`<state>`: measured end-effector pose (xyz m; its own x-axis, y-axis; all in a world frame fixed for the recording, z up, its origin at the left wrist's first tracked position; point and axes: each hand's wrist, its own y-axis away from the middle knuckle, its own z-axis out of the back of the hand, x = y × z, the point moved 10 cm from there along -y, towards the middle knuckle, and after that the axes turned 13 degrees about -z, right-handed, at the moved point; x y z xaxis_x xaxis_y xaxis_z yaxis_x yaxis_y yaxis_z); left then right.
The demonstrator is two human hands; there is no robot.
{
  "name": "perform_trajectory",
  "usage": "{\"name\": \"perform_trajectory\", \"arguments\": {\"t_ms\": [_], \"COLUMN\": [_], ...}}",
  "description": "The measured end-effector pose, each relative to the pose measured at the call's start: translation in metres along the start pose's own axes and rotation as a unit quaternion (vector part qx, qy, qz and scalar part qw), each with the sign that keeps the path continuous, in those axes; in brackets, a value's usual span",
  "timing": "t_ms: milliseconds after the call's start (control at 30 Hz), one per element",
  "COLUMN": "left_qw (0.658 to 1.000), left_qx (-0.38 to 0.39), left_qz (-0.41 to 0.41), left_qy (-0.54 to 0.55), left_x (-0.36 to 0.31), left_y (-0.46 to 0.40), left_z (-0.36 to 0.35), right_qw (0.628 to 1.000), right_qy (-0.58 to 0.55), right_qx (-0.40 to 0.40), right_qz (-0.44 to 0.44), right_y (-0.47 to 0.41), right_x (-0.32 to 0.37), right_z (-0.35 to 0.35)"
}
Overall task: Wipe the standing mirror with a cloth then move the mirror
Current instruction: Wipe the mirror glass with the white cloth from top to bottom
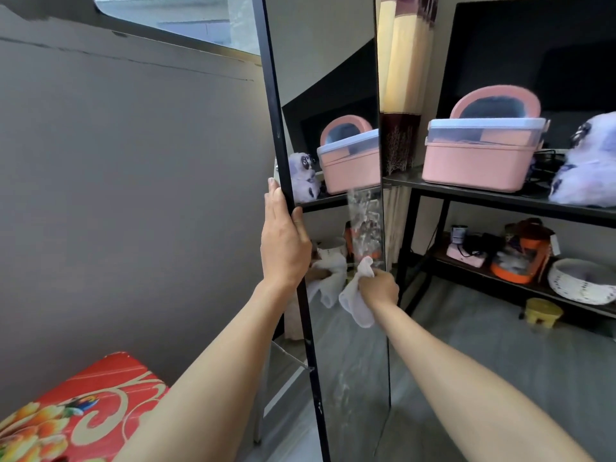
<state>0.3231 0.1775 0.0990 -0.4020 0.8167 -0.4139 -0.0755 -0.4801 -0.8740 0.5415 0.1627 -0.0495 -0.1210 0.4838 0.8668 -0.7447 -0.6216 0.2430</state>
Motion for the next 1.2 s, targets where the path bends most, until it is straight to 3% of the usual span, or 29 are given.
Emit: {"name": "perform_trajectory", "arguments": {"t_ms": [167,433,633,700,833,1067,1133,1200], "left_qw": [0.998,0.990,0.985,0.984,0.983,0.977,0.977,0.977], "left_qx": [-0.017,-0.095,-0.134,-0.139,-0.158,-0.178,-0.180,-0.176], "left_qz": [0.001,-0.001,-0.058,-0.078,-0.078,-0.112,-0.113,-0.113], "left_qy": [-0.066,-0.101,-0.096,-0.075,-0.045,-0.038,-0.034,-0.027], "left_x": [-0.001,-0.026,-0.016,-0.016,-0.014,-0.012,-0.011,-0.011], "left_y": [0.002,-0.027,-0.027,-0.028,-0.026,-0.025,-0.025,-0.025], "left_z": [0.001,0.004,0.002,0.002,0.006,0.010,0.009,0.006], "right_qw": [0.984,0.954,0.932,0.924,0.940,0.985,0.982,0.977], "right_qy": [-0.041,-0.121,-0.060,-0.079,-0.145,-0.173,-0.188,-0.204], "right_qx": [-0.043,-0.054,-0.039,-0.092,-0.096,-0.013,-0.024,-0.059], "right_qz": [0.168,0.270,0.354,0.363,0.294,0.014,-0.020,0.006], "right_y": [0.013,0.029,0.050,0.046,0.014,-0.055,-0.059,-0.061], "right_x": [0.088,0.166,0.211,0.203,0.152,0.022,0.007,0.018], "right_z": [0.030,0.061,0.052,0.040,0.007,-0.028,-0.023,-0.009]}}
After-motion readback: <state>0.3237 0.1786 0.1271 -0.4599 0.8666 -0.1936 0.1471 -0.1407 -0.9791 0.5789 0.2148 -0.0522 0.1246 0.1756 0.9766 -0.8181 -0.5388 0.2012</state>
